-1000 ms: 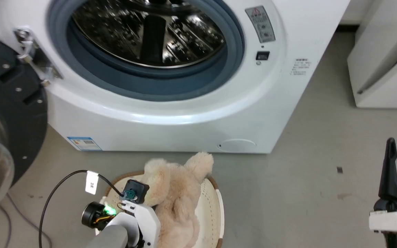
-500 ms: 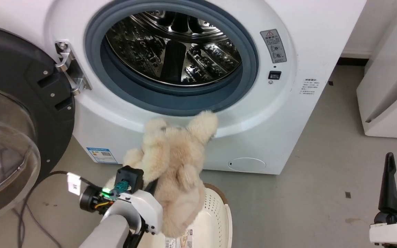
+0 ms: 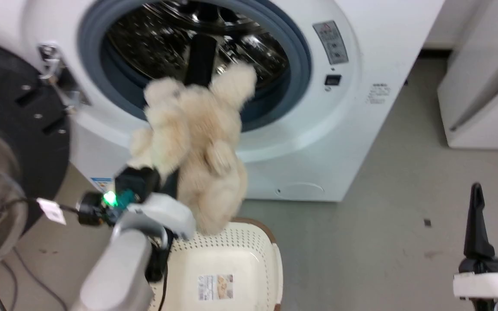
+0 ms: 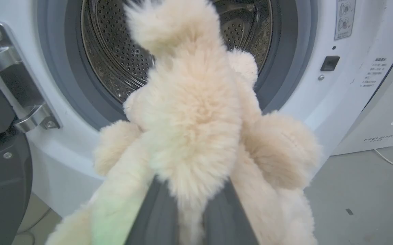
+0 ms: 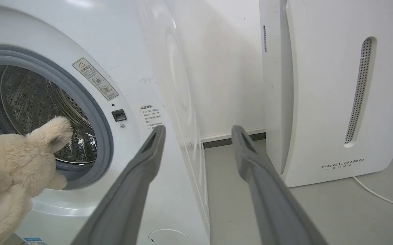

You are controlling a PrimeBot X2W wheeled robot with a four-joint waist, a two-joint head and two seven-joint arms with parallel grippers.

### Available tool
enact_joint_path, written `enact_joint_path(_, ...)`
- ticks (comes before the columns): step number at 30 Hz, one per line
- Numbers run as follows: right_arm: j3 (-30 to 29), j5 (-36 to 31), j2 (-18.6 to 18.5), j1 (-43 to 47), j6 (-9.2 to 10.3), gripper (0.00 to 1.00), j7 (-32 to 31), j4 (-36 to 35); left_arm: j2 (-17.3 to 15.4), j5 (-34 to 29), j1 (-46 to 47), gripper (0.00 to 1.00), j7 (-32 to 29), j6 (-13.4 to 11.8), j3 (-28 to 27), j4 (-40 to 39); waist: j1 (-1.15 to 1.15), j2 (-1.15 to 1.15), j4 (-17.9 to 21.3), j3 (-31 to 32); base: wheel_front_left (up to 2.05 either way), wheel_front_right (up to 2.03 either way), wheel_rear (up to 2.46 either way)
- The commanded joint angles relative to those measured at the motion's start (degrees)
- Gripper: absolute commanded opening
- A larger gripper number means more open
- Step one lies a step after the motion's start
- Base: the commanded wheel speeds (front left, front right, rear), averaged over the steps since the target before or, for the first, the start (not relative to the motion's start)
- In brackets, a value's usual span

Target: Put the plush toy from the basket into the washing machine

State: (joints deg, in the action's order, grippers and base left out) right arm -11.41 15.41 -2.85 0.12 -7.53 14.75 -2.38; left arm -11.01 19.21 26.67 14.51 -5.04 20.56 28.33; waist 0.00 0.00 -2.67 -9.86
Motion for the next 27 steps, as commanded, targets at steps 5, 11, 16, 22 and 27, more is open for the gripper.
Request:
enact_joint_path(5, 0.7, -0.1, 0.0, -3.9, 0.04, 1.00, 0.2, -0.9, 0.2, -2.0, 6.8, 0.00, 0.5, 0.0, -5.1, 1.4, 0.00, 0.00, 4.3, -6.4, 0.00, 0.00, 0.00)
enact_joint_path(11, 1.4, 0.6, 0.0, -7.0, 0.04, 1.00, 0.2, -1.1, -1.1, -4.3, 14.3, 0.00, 0.5, 0.8, -9.9, 4.2, 0.00, 0.00, 7.8, -12.3, 0.00, 0.00, 0.00)
enact_joint_path(16, 1.9, 1.7, 0.0, -9.6, 0.04, 1.00, 0.2, -1.4, -2.3, -6.2, 21.4, 0.00, 0.5, 1.6, -12.6, 7.0, 0.00, 0.00, 10.4, -16.9, 0.00, 0.00, 0.00)
enact_joint_path(22, 3.0, 3.0, 0.0, -13.0, 0.04, 1.00, 0.2, -2.0, -3.6, -8.3, 30.5, 0.00, 0.5, 1.5, -14.4, 10.3, 0.00, 0.00, 13.4, -22.8, 0.00, 0.00, 0.00)
enact_joint_path(27, 3.5, 4.2, 0.0, -14.7, 0.04, 1.00, 0.2, -2.2, -5.5, -9.2, 36.5, 0.00, 0.5, 2.0, -15.5, 12.9, 0.00, 0.00, 15.4, -26.4, 0.00, 0.00, 0.00)
